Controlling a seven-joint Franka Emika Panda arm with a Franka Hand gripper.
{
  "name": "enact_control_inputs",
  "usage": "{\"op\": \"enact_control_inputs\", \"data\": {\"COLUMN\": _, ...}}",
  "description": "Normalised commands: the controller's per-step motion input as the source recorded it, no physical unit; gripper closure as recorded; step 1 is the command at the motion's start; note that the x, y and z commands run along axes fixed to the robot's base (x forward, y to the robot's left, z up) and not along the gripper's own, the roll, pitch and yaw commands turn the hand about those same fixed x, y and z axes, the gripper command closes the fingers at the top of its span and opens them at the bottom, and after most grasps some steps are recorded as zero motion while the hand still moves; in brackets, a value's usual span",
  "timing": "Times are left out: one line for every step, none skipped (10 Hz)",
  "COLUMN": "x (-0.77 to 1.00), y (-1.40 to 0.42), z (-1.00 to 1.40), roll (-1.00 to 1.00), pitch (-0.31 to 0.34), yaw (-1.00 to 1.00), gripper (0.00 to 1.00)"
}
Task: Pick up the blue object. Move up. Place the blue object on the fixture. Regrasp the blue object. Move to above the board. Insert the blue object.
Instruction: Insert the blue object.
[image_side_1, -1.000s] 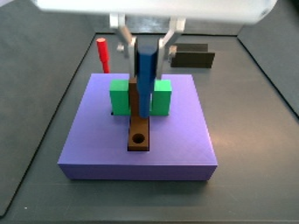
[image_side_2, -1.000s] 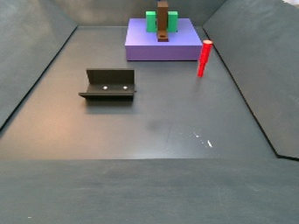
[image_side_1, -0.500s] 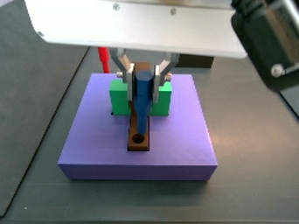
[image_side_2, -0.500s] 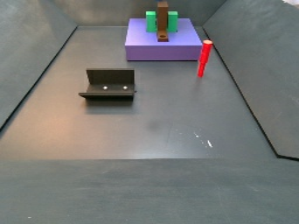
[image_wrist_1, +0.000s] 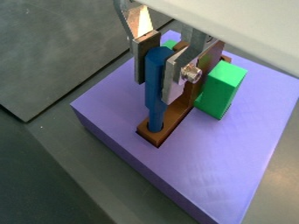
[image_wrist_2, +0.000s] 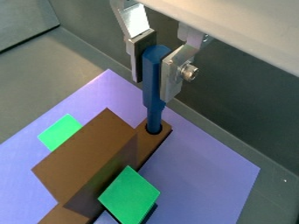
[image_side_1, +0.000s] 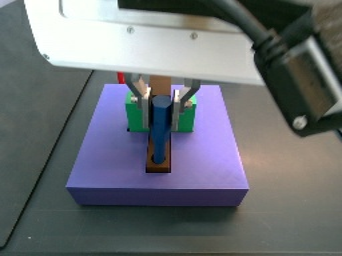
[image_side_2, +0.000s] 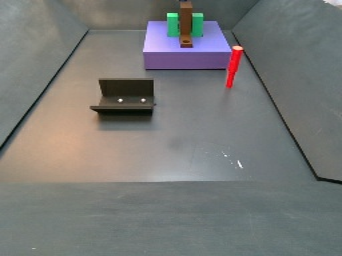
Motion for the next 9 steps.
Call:
{"op": "enact_control_inputs", "data": {"x": 0.00, "y": 0.00, "z": -0.32, "roll": 0.04, "pitch": 0.000, "yaw": 0.00, "gripper": 1.00}}
{"op": "enact_control_inputs", "data": {"x": 0.00, "y": 0.00, "z": -0.38, "roll": 0.08, "pitch": 0.000, "yaw": 0.00, "gripper": 1.00}}
{"op": "enact_control_inputs", "data": {"x": 0.00, "y": 0.00, "z": -0.44, "roll": 0.09, "pitch": 0.000, "yaw": 0.00, "gripper": 1.00}}
{"op": "enact_control_inputs", "data": {"x": 0.00, "y": 0.04, "z": -0.40, "roll": 0.09, "pitch": 0.000, "yaw": 0.00, "gripper": 1.00}}
{"op": "enact_control_inputs", "data": {"x": 0.00, "y": 0.00, "z": -0.42, "roll": 0.10, "pitch": 0.000, "yaw": 0.00, "gripper": 1.00}}
{"op": "enact_control_inputs", "data": {"x": 0.00, "y": 0.00, "z": -0.43, "roll": 0.09, "pitch": 0.000, "yaw": 0.00, "gripper": 1.00}}
{"op": "enact_control_inputs", "data": {"x": 0.00, "y": 0.00, "z": -0.46, "roll": 0.09, "pitch": 0.000, "yaw": 0.00, "gripper": 1.00}}
{"op": "enact_control_inputs", "data": {"x": 0.14, "y": 0.18, "z": -0.11, "roll": 0.00, "pitch": 0.041, "yaw": -0.01, "gripper": 1.00}}
{"op": "enact_control_inputs", "data": {"x": 0.20, "y": 0.27, "z": 0.00, "roll": 0.04, "pitch": 0.119, "yaw": 0.00, "gripper": 1.00}}
